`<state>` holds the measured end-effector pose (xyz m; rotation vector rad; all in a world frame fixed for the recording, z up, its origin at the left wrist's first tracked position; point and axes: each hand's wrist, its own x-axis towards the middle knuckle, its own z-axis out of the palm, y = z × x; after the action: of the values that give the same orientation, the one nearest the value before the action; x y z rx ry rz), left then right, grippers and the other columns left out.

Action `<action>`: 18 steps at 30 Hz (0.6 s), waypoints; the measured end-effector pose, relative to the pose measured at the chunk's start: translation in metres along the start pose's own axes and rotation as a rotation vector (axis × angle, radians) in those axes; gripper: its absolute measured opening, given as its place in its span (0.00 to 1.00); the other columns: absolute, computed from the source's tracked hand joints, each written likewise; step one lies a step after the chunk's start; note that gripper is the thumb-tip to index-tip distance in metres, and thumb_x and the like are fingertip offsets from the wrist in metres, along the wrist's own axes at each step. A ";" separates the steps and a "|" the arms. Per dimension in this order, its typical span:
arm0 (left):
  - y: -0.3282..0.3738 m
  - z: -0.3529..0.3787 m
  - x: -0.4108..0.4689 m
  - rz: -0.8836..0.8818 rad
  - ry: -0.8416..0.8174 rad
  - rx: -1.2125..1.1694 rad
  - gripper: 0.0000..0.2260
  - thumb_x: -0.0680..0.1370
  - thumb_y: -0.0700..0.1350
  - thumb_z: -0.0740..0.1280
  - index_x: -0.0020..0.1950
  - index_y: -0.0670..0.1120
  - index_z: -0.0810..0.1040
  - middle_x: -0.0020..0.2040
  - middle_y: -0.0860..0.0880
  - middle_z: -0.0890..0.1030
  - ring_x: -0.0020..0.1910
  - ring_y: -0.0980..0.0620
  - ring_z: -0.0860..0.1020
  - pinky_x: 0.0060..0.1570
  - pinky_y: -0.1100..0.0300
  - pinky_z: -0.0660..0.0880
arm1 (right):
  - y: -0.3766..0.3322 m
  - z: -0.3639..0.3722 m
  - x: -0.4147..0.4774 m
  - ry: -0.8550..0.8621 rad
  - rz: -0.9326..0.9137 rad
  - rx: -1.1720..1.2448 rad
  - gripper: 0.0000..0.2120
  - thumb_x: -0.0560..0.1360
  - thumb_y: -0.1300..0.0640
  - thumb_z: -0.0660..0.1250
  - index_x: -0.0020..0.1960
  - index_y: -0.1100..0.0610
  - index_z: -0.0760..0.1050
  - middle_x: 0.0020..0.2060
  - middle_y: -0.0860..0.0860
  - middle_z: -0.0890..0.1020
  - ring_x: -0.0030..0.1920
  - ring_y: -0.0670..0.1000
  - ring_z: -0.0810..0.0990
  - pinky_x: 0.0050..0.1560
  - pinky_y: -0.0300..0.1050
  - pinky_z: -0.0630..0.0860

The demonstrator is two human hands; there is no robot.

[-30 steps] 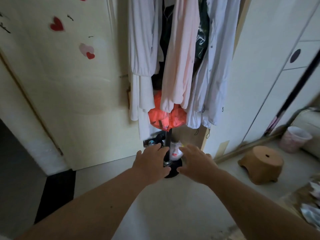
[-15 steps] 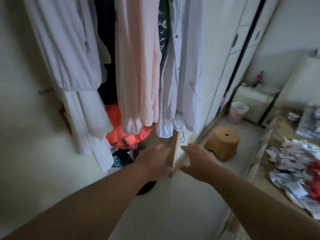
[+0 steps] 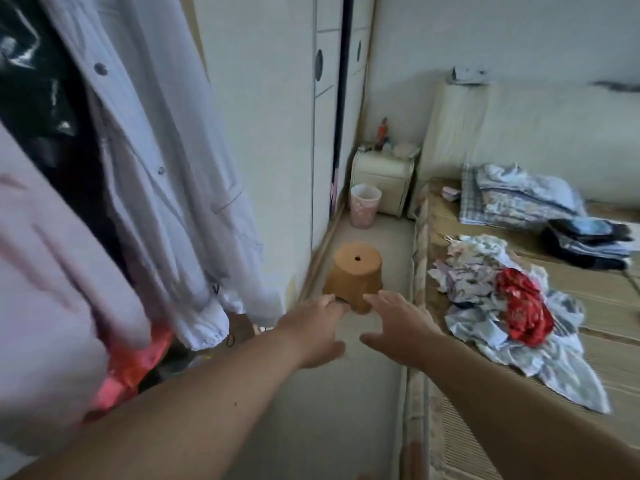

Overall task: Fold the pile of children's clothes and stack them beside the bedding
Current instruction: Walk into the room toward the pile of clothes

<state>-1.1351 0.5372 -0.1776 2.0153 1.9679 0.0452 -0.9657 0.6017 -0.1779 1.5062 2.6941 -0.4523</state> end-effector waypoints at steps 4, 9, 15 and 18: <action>0.015 -0.022 0.094 0.014 -0.024 -0.006 0.32 0.75 0.55 0.65 0.76 0.53 0.58 0.78 0.48 0.56 0.75 0.45 0.59 0.70 0.50 0.63 | 0.061 -0.033 0.060 -0.012 0.037 -0.011 0.38 0.71 0.38 0.65 0.76 0.46 0.54 0.75 0.49 0.60 0.73 0.53 0.62 0.69 0.58 0.63; 0.042 -0.052 0.190 0.056 0.003 0.008 0.31 0.74 0.55 0.65 0.75 0.54 0.59 0.75 0.49 0.60 0.72 0.43 0.63 0.66 0.49 0.67 | 0.125 -0.076 0.117 0.030 0.077 0.020 0.35 0.69 0.39 0.65 0.71 0.47 0.60 0.66 0.50 0.69 0.65 0.55 0.70 0.62 0.57 0.70; 0.068 -0.073 0.284 0.117 -0.033 0.072 0.33 0.74 0.57 0.65 0.77 0.55 0.56 0.79 0.49 0.55 0.75 0.45 0.59 0.69 0.51 0.63 | 0.185 -0.099 0.155 0.070 0.198 0.065 0.34 0.70 0.42 0.65 0.72 0.48 0.60 0.70 0.51 0.66 0.68 0.55 0.68 0.65 0.56 0.68; 0.079 -0.075 0.331 0.172 -0.053 0.120 0.32 0.74 0.56 0.64 0.77 0.55 0.57 0.79 0.49 0.55 0.74 0.44 0.61 0.70 0.50 0.63 | 0.216 -0.106 0.174 0.074 0.286 0.068 0.32 0.71 0.42 0.64 0.72 0.49 0.61 0.72 0.51 0.64 0.70 0.55 0.67 0.68 0.58 0.64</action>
<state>-1.0612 0.8769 -0.1531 2.2338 1.7996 -0.0879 -0.8646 0.8798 -0.1556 1.9240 2.4778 -0.4869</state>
